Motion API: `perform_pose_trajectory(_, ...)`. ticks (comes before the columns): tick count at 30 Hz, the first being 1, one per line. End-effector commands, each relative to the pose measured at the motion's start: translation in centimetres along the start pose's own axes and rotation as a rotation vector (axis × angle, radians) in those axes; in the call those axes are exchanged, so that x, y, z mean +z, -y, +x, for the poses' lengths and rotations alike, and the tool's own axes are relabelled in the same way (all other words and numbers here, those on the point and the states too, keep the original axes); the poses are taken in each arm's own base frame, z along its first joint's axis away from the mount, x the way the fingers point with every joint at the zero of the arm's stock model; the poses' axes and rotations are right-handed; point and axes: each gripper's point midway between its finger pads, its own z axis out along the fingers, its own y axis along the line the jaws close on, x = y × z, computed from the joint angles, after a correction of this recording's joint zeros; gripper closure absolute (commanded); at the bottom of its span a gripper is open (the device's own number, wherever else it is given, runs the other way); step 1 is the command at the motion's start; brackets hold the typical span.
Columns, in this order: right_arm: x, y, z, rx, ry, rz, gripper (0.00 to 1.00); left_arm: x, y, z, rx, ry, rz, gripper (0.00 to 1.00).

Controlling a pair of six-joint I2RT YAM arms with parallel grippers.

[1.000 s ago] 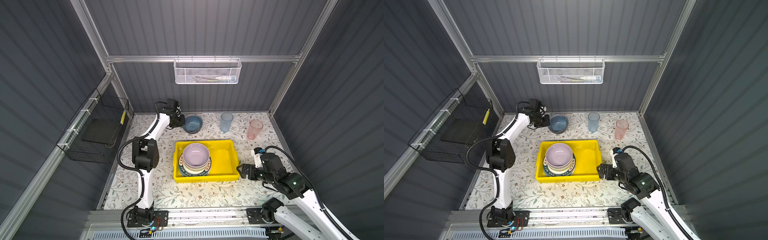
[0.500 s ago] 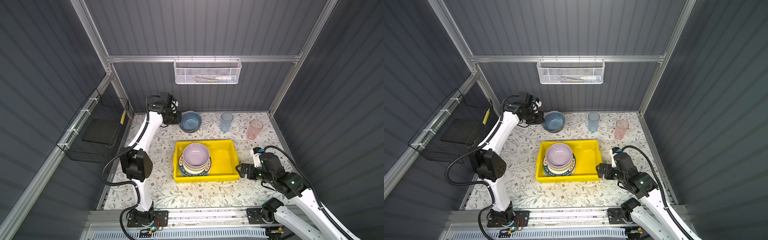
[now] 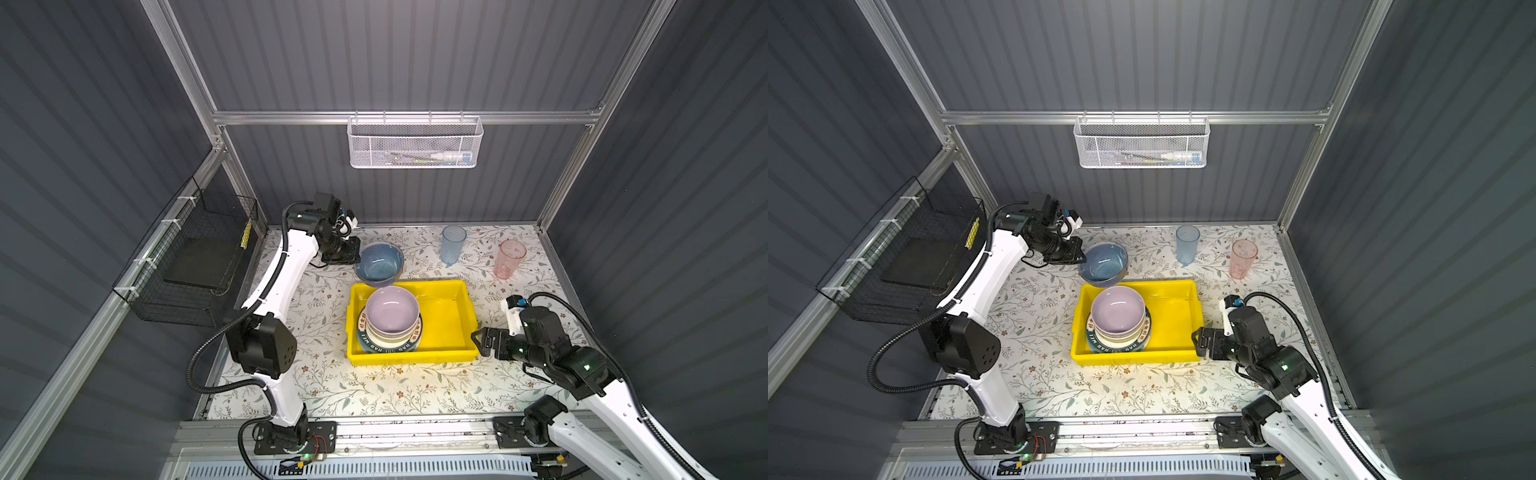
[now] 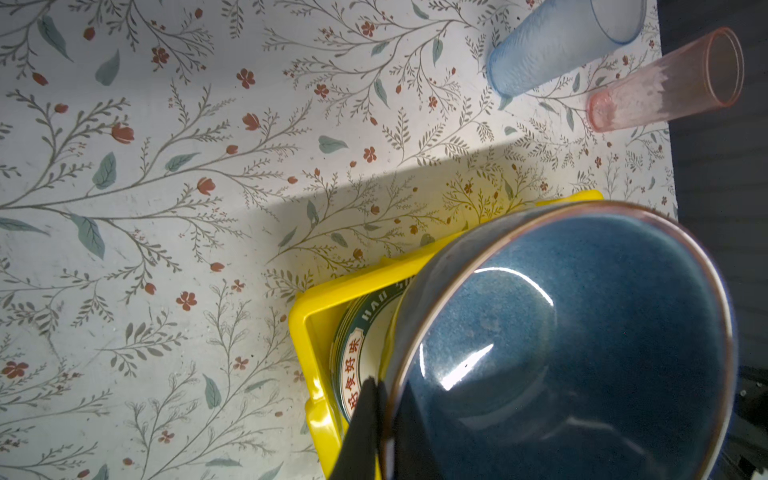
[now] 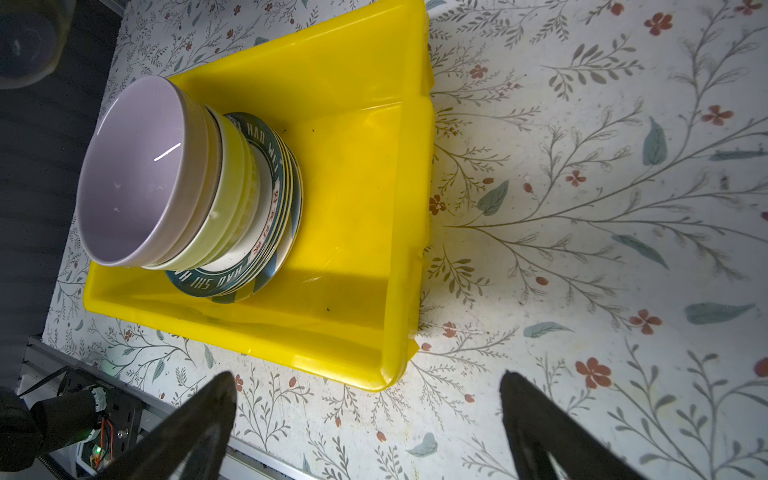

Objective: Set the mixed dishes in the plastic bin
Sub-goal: 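Lift the dark blue bowl and carry it over the bin with the left gripper, then lower the dark blue bowl into the lilac bowl and open the left gripper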

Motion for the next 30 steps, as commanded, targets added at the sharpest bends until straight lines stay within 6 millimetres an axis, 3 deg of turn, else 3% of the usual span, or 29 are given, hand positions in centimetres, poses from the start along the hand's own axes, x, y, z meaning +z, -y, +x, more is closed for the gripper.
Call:
perform_pose_trajectory(1, 0.3, 0.0, 0.2, -0.003, -0.005, -0.005, 0.01, -3.2, 2.9, 0.9, 0.050, 0.050, 0.110, 1.00)
perform_pose_trajectory(13, 0.5, -0.1, 0.2, -0.013, -0.013, -0.003, 0.01, -3.1, 4.0, 5.3, 0.081, 0.006, 0.067, 1.00)
perform_pose_trajectory(18, 0.9, -0.3, 0.1, -0.004, -0.015, -0.010, 0.01, -1.9, 4.9, 6.8, 0.117, -0.007, 0.027, 1.00)
perform_pose_trajectory(30, 1.2, -0.5, -0.1, 0.000, -0.025, -0.015, 0.01, 0.2, 4.6, 7.9, 0.076, 0.020, 0.023, 1.00)
